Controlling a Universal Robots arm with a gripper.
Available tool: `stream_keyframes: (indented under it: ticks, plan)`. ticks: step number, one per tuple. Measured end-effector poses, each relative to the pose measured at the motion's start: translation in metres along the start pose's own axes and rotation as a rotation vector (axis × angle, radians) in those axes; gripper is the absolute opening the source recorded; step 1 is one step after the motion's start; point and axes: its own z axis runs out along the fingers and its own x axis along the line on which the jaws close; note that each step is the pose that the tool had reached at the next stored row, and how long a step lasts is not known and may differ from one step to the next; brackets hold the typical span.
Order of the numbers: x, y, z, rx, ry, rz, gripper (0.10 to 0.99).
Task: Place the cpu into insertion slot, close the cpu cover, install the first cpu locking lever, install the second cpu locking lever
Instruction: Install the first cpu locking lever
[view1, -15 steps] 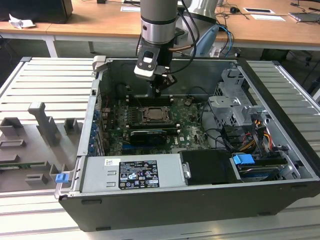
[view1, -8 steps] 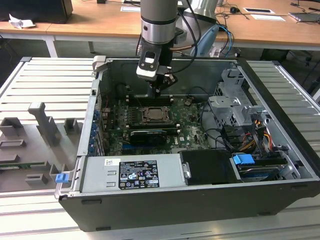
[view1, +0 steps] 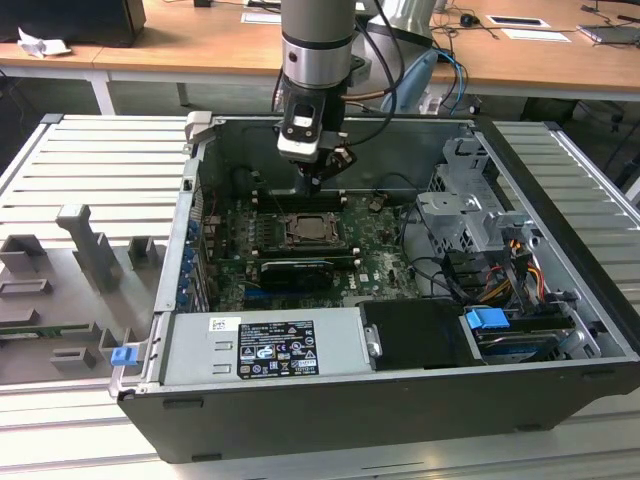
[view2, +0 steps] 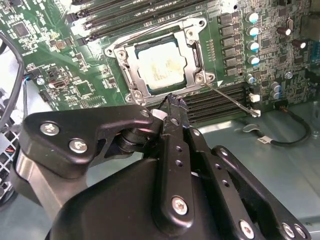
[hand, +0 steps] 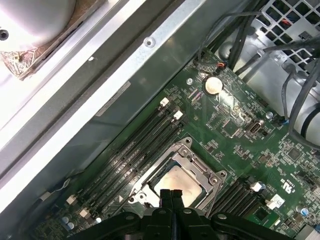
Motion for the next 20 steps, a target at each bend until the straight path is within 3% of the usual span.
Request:
stream_keyframes:
  ticks: [20]
  plan:
    - [0.0000,0.0000,0.0000,0.002,0.0092,-0.156,0.106]
